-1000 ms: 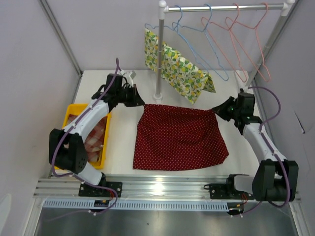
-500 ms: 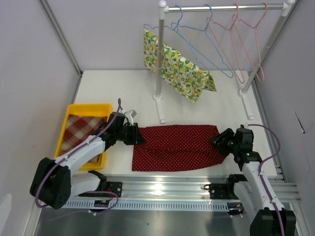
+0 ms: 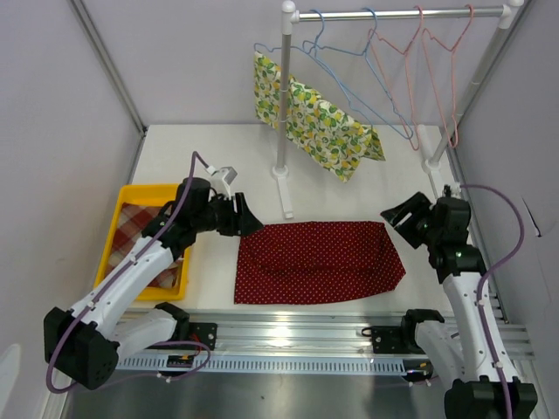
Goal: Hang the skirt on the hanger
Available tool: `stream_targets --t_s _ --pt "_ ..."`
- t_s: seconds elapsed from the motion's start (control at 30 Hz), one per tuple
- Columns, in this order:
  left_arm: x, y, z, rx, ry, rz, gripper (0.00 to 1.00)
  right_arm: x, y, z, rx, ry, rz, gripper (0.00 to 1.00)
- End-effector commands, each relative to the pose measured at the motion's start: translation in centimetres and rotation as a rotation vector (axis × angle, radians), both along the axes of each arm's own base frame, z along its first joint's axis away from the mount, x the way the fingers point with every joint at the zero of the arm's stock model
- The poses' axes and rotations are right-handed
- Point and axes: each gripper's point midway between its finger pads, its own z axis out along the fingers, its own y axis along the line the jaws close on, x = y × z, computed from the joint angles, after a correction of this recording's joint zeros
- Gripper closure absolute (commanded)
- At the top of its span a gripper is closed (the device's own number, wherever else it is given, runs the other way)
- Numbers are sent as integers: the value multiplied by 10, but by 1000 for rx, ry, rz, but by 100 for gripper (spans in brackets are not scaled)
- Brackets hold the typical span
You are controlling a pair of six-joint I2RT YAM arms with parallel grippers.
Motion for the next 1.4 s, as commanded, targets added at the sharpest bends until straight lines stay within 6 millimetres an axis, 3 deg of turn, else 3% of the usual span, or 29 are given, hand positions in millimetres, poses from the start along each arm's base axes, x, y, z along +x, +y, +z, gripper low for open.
stream_targets --t_s 0.0,0.07,0.1,0.17,0.2,0.3,0.33,0.4,0.43,0.63,0.67,0.7,0.73,0.77,0.8,0.87,0.9,1.0,1.03,1.23,1.37 --pt "-3 -5 37 -20 -90 -50 43 25 -1 82 -86 -194 63 34" --pt "-3 -5 47 -24 -109 -54 43 35 -1 113 -130 -255 88 34" --pt "-3 -6 49 -27 -116 -59 43 45 -6 145 -183 -324 84 35" --pt "-4 -7 54 -29 -121 -66 43 54 -8 174 -219 -383 85 39" --pt "-4 -8 54 -27 -120 -72 43 56 -10 208 -236 -448 79 41" --pt "-5 -7 58 -19 -127 -77 43 68 -15 238 -283 -491 71 45" --pt "-6 -7 60 -19 -134 -78 43 72 -12 261 -299 -543 83 45" --pt "-6 -6 62 -18 -144 -77 42 77 -3 280 -308 -601 105 43" --pt "-7 -6 63 -19 -145 -77 42 78 0 303 -330 -670 118 43" --pt "-7 -9 62 -21 -135 -93 43 140 32 342 -374 -825 247 44" --pt "-6 -9 62 -21 -137 -92 42 143 37 361 -382 -877 252 44" --pt "-6 -9 63 -19 -140 -88 43 166 41 354 -410 -870 250 43" --pt "-6 -9 63 -21 -138 -89 43 174 52 356 -416 -882 271 43" --pt "-5 -9 62 -20 -137 -88 42 175 57 378 -426 -933 272 44" --pt "-6 -9 63 -20 -142 -86 43 200 64 360 -460 -892 290 44" --pt "-6 -7 62 -16 -138 -85 43 213 81 361 -491 -904 308 43" --pt "-7 -7 63 -16 -138 -85 43 228 84 361 -524 -912 297 43" --pt "-7 -6 64 -12 -141 -82 43 245 90 362 -550 -927 273 43" --pt "-8 -5 63 -8 -140 -81 43 258 88 352 -571 -910 258 43" --pt "-10 -1 64 11 -143 -79 43 282 88 350 -631 -924 212 43" --pt "-12 2 64 22 -146 -74 43 294 87 342 -659 -911 209 53"
